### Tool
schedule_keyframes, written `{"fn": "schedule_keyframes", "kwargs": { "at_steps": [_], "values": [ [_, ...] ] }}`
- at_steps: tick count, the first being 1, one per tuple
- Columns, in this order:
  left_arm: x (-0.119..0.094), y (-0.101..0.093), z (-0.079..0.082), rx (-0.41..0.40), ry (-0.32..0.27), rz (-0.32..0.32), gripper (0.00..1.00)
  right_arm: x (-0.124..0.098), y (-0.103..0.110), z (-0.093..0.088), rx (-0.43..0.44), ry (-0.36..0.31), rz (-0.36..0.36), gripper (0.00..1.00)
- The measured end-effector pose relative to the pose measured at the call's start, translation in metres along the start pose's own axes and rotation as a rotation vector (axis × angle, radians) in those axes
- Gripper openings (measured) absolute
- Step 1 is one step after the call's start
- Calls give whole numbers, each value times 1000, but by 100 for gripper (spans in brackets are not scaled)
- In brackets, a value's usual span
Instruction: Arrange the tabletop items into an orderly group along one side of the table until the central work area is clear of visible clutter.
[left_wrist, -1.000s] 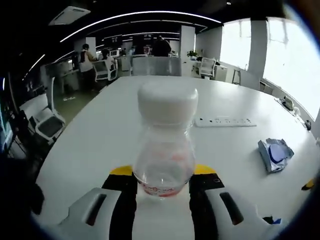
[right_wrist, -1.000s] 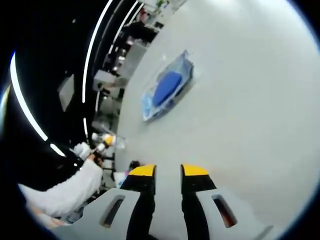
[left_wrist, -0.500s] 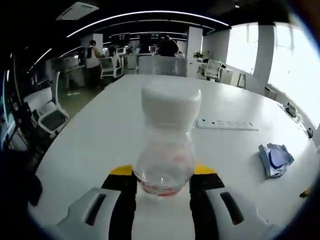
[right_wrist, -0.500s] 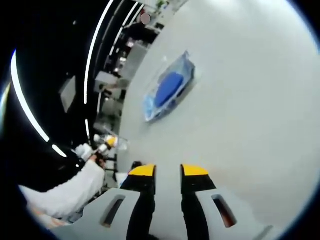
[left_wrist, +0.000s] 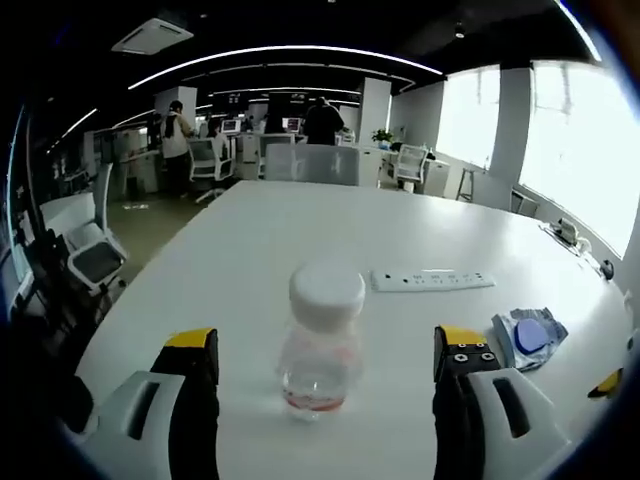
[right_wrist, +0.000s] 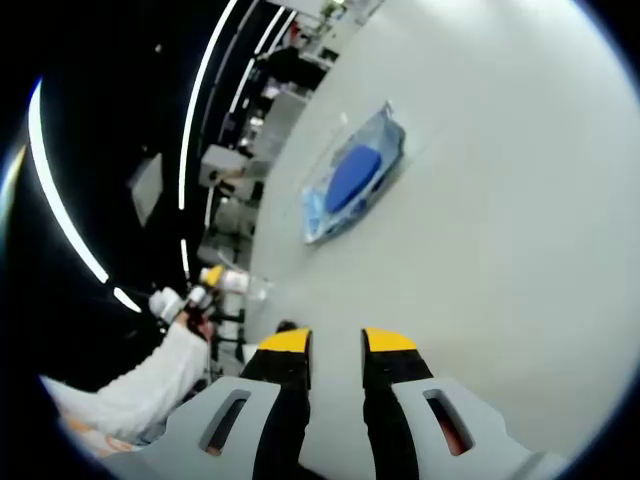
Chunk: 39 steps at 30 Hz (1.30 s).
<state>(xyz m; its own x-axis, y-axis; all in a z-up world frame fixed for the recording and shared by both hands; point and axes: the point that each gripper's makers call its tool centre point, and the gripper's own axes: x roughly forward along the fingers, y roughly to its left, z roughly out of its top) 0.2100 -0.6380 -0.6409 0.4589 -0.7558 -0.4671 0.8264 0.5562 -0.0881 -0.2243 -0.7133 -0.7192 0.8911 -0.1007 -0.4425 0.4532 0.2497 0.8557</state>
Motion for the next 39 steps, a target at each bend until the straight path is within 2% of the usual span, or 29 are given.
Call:
{"fn": "schedule_keyframes", "kwargs": {
  "at_steps": [5, 11, 17, 22, 27, 30, 36, 39],
  "values": [
    [-22, 0, 1, -40, -10, 3, 92, -11, 2, -6, 16, -19, 18, 17],
    [-54, -3, -4, -40, -14, -1, 90, -24, -2, -15, 47, -54, 23, 17],
    [-82, 0, -19, -49, -10, -5, 88, -37, 3, -19, 52, -103, 37, 17],
    [-101, 2, -42, -64, 16, -4, 85, -44, 2, -36, 75, -124, 41, 16],
    [-112, 4, -60, -61, 54, -15, 84, -49, 2, -38, 80, -157, 35, 16],
    [-114, 3, -63, -58, 67, -22, 83, -52, 3, -42, 69, -166, 36, 15],
    [-113, -10, -61, -52, 70, -54, 81, -59, 3, -40, 5, -177, 7, 16],
    [-112, -19, -65, -27, 83, -75, 80, -63, 0, -32, -176, -176, -63, 15]
  ]
}}
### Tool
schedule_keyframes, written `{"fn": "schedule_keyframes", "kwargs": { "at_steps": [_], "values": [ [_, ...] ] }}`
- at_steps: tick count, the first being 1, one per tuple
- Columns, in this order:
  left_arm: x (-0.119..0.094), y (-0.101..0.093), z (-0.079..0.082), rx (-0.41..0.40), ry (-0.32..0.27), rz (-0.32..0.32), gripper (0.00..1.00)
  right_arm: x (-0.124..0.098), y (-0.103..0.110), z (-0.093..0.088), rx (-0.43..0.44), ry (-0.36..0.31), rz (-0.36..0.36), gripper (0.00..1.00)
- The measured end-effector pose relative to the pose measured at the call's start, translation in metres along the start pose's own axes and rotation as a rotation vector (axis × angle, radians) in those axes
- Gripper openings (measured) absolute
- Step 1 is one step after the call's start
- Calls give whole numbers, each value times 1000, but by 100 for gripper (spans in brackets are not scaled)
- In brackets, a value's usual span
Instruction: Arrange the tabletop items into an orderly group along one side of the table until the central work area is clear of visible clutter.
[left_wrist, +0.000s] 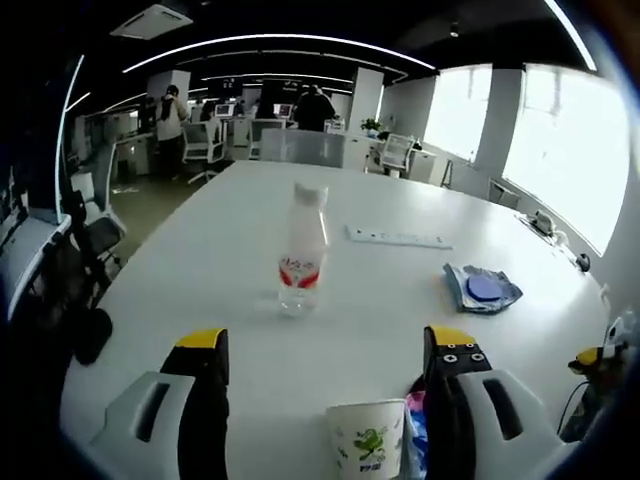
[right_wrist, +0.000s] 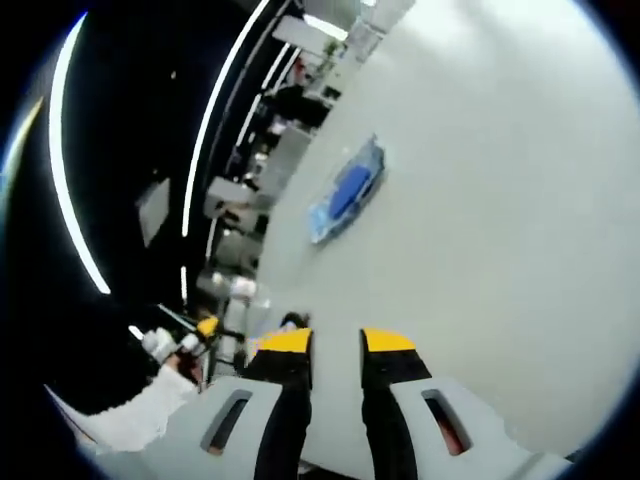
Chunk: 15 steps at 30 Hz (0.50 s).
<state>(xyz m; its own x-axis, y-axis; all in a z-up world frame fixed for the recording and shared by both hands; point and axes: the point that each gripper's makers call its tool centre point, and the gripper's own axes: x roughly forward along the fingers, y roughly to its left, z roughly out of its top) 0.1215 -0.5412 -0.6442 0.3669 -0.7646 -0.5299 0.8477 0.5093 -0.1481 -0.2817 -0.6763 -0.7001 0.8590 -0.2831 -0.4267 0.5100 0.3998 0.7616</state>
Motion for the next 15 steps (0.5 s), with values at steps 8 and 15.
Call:
{"fn": "schedule_keyframes", "kwargs": {
  "at_steps": [8, 15],
  "values": [
    [-6, -15, -28, 12, 73, -38, 76, 0, 6, 15, -322, 21, -52, 16],
    [-15, -20, -43, 38, 117, -72, 72, 3, -2, 13, -534, 108, -128, 20]
  ]
}}
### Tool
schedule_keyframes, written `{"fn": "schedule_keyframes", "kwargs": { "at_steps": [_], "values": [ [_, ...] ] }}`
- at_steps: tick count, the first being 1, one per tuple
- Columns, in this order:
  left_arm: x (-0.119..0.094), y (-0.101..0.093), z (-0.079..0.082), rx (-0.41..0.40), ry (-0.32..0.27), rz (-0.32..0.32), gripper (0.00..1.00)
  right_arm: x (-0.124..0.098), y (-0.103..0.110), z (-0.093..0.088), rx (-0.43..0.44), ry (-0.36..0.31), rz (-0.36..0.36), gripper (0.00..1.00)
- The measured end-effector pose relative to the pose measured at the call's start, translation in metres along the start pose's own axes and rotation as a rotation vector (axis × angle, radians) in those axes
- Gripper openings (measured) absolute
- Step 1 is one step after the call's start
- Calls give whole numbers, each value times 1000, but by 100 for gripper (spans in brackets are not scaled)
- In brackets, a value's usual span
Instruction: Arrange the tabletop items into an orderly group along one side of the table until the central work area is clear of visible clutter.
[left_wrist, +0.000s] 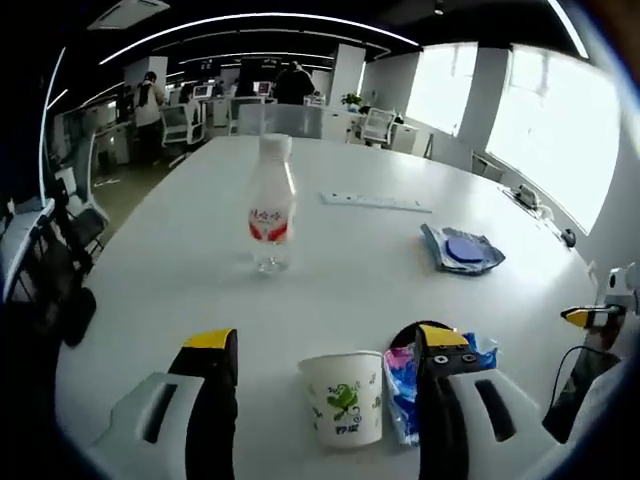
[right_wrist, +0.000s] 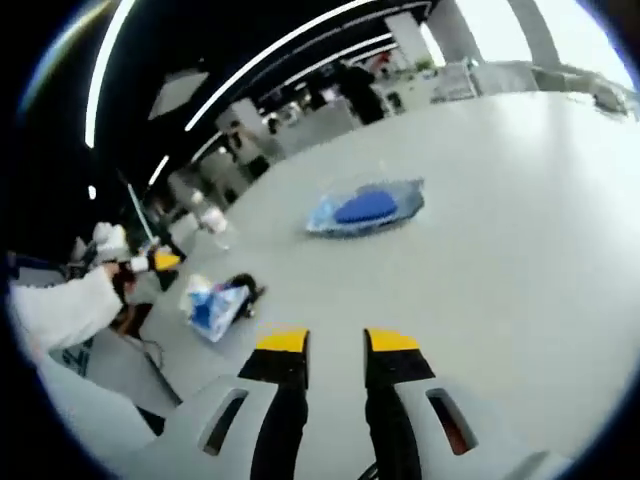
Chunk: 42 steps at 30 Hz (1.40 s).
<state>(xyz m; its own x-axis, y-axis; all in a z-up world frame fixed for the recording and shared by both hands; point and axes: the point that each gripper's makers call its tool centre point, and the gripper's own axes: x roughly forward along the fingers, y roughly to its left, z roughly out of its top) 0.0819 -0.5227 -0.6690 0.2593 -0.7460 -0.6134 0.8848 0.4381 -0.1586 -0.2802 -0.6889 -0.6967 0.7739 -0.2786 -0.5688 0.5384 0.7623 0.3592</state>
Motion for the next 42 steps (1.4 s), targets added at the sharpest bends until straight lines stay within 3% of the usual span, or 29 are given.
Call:
{"fn": "schedule_keyframes", "kwargs": {
  "at_steps": [9, 16, 23, 31, 35, 37, 39, 42],
  "values": [
    [-2, -2, -6, 13, 36, -25, 71, 5, 2, -3, -21, 29, 12, 20],
    [4, -6, -8, -44, 47, -36, 70, 5, 2, -3, -9, 33, 20, 19],
    [14, -12, -31, -67, 114, -30, 68, 2, -1, -5, 7, 36, 20, 18],
    [25, -16, -47, -106, 148, -33, 66, -2, -6, -2, 26, 17, 14, 17],
    [28, -16, -52, -121, 153, -22, 61, -4, -10, 1, 35, 7, 7, 17],
    [30, -17, -54, -133, 147, -22, 54, -4, -10, 1, 29, 7, 8, 17],
    [31, -10, -60, -144, 154, 16, 44, -4, -11, 4, 23, 1, 9, 17],
    [34, -12, -63, -193, 146, 1, 43, -5, -12, 8, 19, -10, 10, 17]
  ]
}}
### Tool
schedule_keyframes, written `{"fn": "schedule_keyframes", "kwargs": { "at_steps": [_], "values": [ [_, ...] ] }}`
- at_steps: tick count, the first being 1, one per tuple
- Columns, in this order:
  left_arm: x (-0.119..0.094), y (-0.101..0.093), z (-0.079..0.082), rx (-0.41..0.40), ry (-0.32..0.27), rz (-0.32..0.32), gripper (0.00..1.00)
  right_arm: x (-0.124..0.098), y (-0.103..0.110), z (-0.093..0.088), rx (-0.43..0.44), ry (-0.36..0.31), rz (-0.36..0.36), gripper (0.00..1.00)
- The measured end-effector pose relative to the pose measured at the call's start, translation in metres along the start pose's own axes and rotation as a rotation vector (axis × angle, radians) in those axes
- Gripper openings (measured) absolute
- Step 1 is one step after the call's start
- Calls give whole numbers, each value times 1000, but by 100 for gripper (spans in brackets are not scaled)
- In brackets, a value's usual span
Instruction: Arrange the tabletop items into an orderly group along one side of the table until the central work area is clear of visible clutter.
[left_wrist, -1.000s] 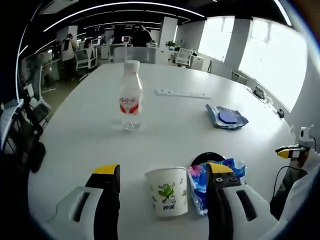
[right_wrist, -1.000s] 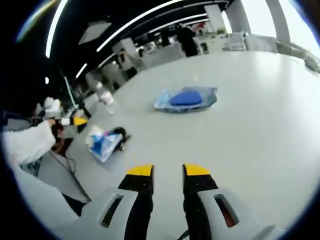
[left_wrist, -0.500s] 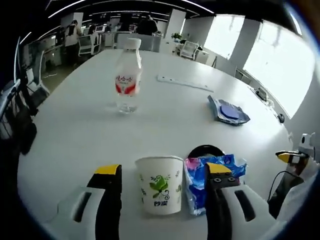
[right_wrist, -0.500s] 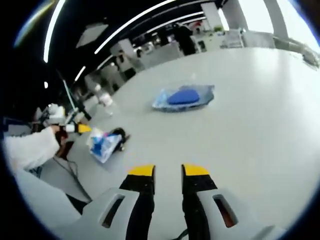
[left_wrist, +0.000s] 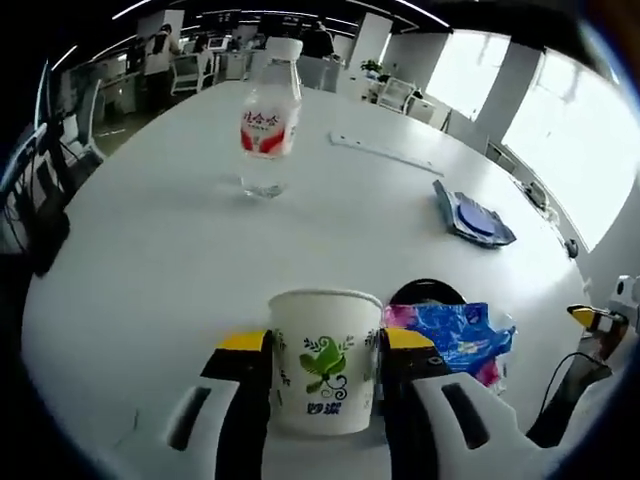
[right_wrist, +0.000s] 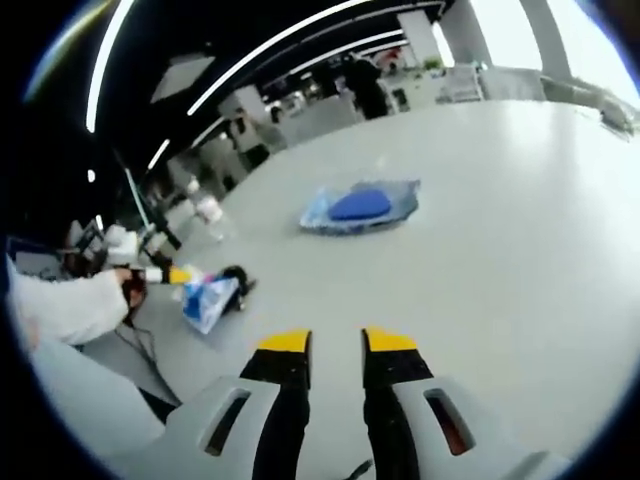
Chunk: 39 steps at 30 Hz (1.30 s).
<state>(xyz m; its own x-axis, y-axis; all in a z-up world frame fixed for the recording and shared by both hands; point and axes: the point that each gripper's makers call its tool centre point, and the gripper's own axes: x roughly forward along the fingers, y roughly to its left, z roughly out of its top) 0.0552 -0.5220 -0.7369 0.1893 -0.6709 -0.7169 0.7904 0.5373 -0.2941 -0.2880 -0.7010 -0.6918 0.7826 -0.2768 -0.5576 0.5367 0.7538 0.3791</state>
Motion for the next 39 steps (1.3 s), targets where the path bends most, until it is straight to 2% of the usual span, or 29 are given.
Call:
{"fn": "schedule_keyframes", "kwargs": {
  "at_steps": [5, 11, 15, 19, 20, 21, 25, 27, 28, 30, 32, 34, 39],
  "values": [
    [4, 3, -8, -25, 10, -2, 43, 1, -3, 2, 3, 1, -7, 17],
    [1, 6, -2, -72, -29, 3, 41, 8, -7, 13, 12, -5, -18, 17],
    [-9, 4, 13, -94, -92, -14, 40, 20, 2, 20, -5, 3, 6, 17],
    [-23, -2, 32, -68, -185, -37, 40, 26, 16, 23, -25, 13, 43, 17],
    [-24, -3, 34, -70, -194, -41, 40, 28, 19, 24, -30, 15, 53, 17],
    [-28, -8, 39, -77, -227, -63, 40, 28, 22, 25, -33, 16, 61, 18],
    [-40, -29, 49, -89, -286, -115, 40, 28, 35, 31, -37, 17, 97, 19],
    [-45, -49, 56, -75, -318, -169, 40, 28, 42, 35, -49, 16, 110, 20],
    [-47, -55, 59, -67, -326, -185, 40, 28, 50, 39, -86, 19, 128, 21],
    [-50, -72, 69, -75, -349, -232, 40, 30, 64, 47, -90, 9, 164, 23],
    [-55, -94, 82, -65, -377, -299, 40, 33, 92, 60, -72, -8, 258, 26],
    [-59, -114, 91, -33, -399, -343, 40, 37, 111, 69, -81, -11, 313, 28],
    [-71, -154, 110, -39, -447, -447, 40, 49, 151, 84, -131, -14, 396, 30]
  ]
}}
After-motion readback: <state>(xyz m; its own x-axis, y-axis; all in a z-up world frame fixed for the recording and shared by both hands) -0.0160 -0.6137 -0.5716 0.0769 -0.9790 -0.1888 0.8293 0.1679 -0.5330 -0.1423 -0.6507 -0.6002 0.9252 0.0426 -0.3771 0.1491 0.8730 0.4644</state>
